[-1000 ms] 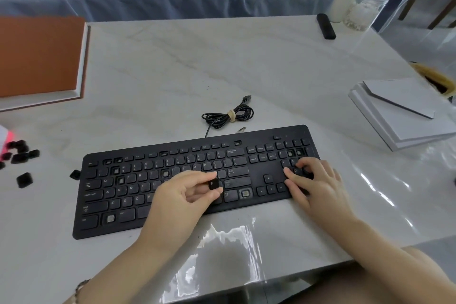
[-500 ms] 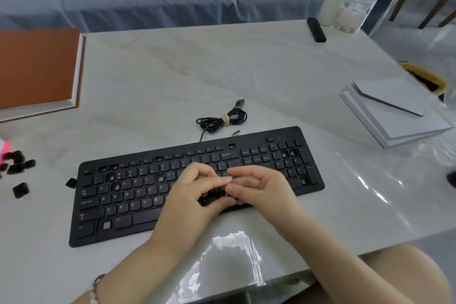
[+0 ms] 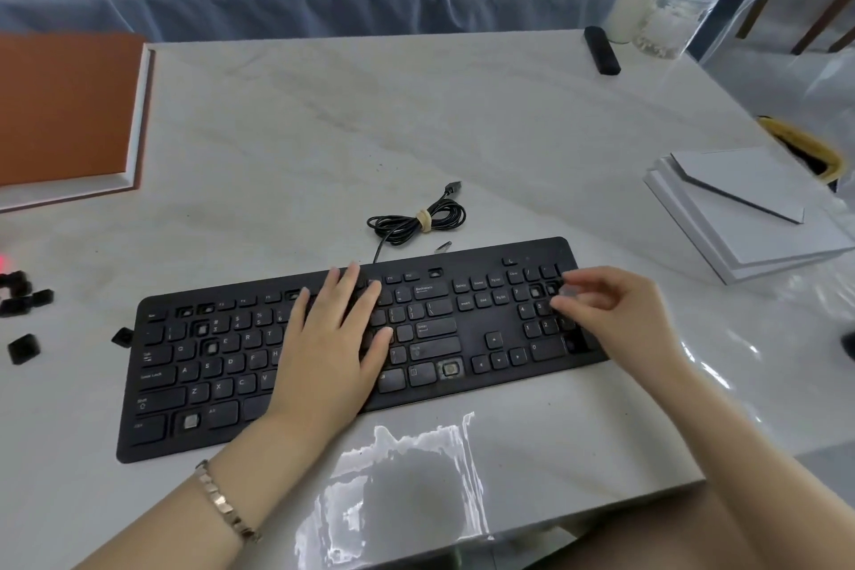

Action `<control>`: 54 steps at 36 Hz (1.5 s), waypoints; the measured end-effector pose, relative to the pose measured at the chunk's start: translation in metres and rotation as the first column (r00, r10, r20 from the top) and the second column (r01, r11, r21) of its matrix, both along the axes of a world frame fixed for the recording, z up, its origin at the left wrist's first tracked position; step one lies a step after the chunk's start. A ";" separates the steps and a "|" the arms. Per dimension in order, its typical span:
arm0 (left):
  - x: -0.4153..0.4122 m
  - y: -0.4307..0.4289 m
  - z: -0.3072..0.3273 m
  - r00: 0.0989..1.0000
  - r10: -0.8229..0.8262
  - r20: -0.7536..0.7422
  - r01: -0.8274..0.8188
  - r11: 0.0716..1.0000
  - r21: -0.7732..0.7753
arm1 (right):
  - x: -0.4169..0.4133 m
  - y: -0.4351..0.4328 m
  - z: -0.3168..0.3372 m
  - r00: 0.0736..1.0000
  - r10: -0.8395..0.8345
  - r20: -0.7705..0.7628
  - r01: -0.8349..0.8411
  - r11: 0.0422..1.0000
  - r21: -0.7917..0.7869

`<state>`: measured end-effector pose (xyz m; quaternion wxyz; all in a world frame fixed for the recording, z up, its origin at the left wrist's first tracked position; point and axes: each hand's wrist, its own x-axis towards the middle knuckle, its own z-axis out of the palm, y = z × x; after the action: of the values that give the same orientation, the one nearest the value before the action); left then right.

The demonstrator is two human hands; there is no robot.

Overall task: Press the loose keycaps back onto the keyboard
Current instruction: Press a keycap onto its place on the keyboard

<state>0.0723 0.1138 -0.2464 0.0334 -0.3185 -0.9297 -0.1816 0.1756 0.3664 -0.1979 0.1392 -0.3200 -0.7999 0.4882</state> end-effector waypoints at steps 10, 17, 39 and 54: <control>0.000 0.000 -0.004 0.995 -0.007 -0.099 0.001 0.998 -0.064 | -0.009 0.022 -0.017 0.992 0.100 0.082 -0.120 0.946 0.302; -0.001 0.000 -0.005 0.995 0.000 -0.098 -0.006 0.998 -0.056 | -0.007 0.024 -0.030 0.986 0.167 0.003 -0.156 0.915 0.373; -0.003 -0.002 -0.007 0.997 0.000 -0.081 -0.001 1.000 -0.010 | -0.016 0.032 -0.032 0.978 0.199 0.056 -0.206 0.933 0.293; -0.002 -0.001 -0.006 0.998 0.007 -0.061 -0.008 1.000 -0.020 | -0.005 0.005 -0.034 0.996 0.039 0.080 -0.075 0.855 0.512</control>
<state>0.0698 0.1124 -0.2523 0.0592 -0.3208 -0.9313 -0.1623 0.1708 0.3717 -0.2322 0.1786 -0.2633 -0.9146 0.2497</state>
